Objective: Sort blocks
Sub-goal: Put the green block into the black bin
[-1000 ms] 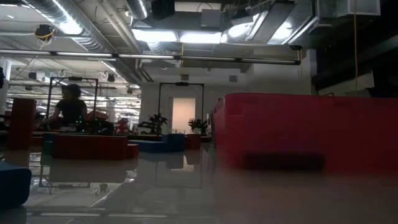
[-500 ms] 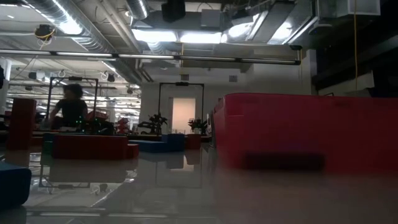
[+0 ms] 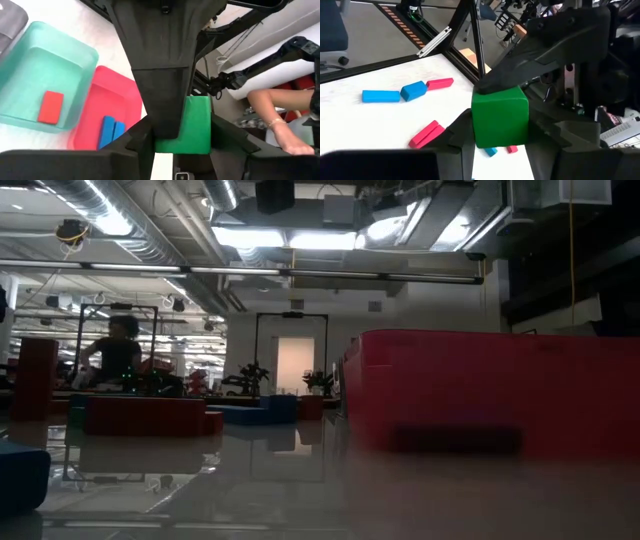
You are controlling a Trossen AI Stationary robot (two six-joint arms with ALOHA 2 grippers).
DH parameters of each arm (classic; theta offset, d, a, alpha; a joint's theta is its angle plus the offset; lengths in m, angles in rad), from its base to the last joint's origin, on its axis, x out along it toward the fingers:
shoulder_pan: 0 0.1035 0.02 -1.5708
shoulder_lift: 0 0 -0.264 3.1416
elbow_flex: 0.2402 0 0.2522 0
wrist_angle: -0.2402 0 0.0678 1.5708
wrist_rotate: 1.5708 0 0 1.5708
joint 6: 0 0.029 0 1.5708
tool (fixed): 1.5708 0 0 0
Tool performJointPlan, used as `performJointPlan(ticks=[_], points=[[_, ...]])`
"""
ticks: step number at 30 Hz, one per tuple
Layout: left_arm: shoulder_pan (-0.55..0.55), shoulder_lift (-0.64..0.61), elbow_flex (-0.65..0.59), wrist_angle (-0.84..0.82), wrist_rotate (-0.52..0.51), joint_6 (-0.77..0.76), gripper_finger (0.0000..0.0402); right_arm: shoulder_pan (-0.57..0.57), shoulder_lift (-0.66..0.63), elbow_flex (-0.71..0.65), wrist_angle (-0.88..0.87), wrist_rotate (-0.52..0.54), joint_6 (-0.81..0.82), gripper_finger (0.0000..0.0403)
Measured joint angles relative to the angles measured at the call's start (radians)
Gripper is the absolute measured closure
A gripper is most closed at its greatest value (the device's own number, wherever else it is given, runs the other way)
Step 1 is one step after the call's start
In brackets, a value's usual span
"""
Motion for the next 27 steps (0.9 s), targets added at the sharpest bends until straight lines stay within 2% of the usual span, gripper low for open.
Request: performJointPlan(ticks=[6,9,13,20,24,27], points=[[0.012,0.0,0.001,-0.002,-0.025,0.001,0.0218,0.001,0.0,-0.001,-0.013,0.037,0.005,0.027],[0.039,-0.009,0.002,-0.056,0.035,0.01,0.0206,0.001,0.0,-0.001,-0.024,0.088,0.037,0.0265],[0.093,-0.046,0.002,-0.199,0.135,0.051,0.0202,-0.009,-0.004,-0.001,-0.073,0.172,0.052,0.0259],[0.174,-0.102,0.002,-0.516,0.144,0.235,0.0201,-0.059,-0.004,-0.001,-0.23,0.356,0.056,0.0262],[0.212,-0.108,0.001,-0.663,0.046,0.348,0.0201,-0.124,-0.004,-0.001,-0.346,0.476,0.103,0.0259],[0.232,-0.108,-0.003,-0.729,-0.138,0.434,0.0201,-0.19,-0.004,-0.007,-0.429,0.516,0.159,0.0258]])
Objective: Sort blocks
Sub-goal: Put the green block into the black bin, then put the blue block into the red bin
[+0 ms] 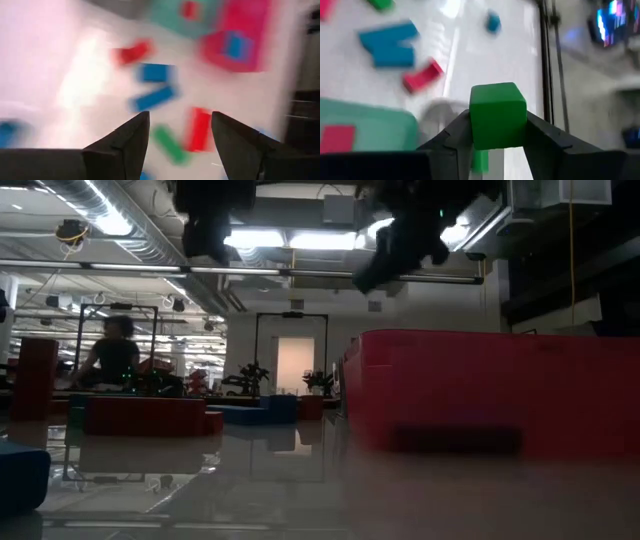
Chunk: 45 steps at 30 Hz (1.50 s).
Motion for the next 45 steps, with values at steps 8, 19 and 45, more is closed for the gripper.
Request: performJointPlan(ticks=[8,19,45], points=[[0.062,0.002,-0.095,0.047,-0.352,0.231,0.0201,-0.135,0.0,-0.081,-0.022,-0.007,0.075,0.0257],[0.244,0.003,-0.29,0.125,-0.308,0.32,0.0218,-0.149,0.007,-0.161,0.014,-0.028,0.158,0.0256],[0.387,0.045,-0.539,0.462,-0.281,0.733,0.0219,-0.149,0.007,-0.167,0.018,-0.054,0.496,0.0139]])
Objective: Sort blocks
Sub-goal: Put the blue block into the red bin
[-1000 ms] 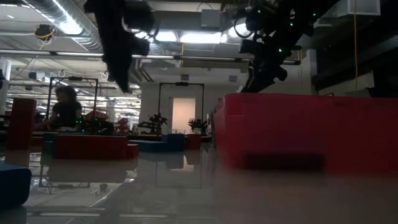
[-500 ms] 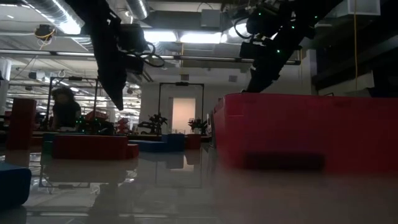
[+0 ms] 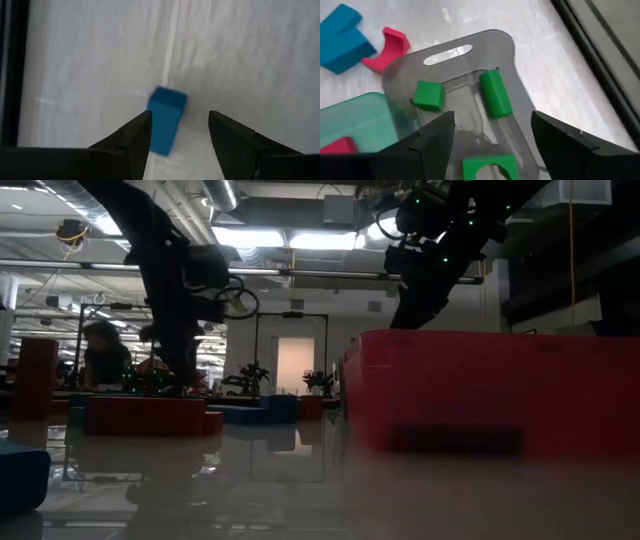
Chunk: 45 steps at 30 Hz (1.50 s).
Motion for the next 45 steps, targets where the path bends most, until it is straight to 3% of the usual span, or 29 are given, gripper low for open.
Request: performJointPlan(ticks=[5,15,23,28,34,39,45], points=[[0.017,0.028,-0.024,0.09,-0.001,0.047,0.0219,0.0,0.0,0.0,0.003,-0.025,0.0,0.0139],[0.066,0.117,-0.024,0.109,0.0,0.126,0.0219,0.0,0.0,0.0,0.003,-0.033,0.0,0.0139],[0.087,0.181,-0.019,0.121,0.008,0.099,0.0226,0.0,0.0,0.0,0.005,-0.036,0.0,0.0139],[0.088,0.177,-0.02,0.115,0.042,0.048,0.0282,0.0,0.0,0.0,0.052,-0.129,0.0,0.0139],[0.088,0.169,-0.01,0.094,0.073,-0.058,0.0285,0.001,0.0,0.001,0.159,-0.225,0.0,0.0139],[0.085,0.173,0.04,0.031,0.256,-0.167,0.0285,0.002,0.0,0.001,0.223,-0.243,0.0,0.0139],[0.08,0.172,0.106,0.035,0.684,-0.42,0.0285,0.048,0.0,0.001,0.231,-0.242,-0.036,0.0139]])
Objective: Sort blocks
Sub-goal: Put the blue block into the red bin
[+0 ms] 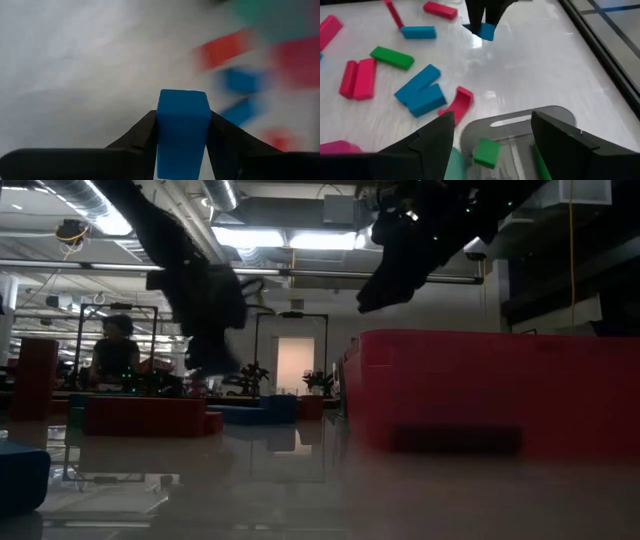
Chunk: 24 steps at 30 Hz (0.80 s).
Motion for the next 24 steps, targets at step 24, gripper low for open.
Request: performJointPlan(ticks=[24], points=[[-0.731,0.041,0.024,1.005,-0.447,-0.535,0.0279,-0.1,-0.029,0.0,-0.129,0.213,0.0,0.0139]])
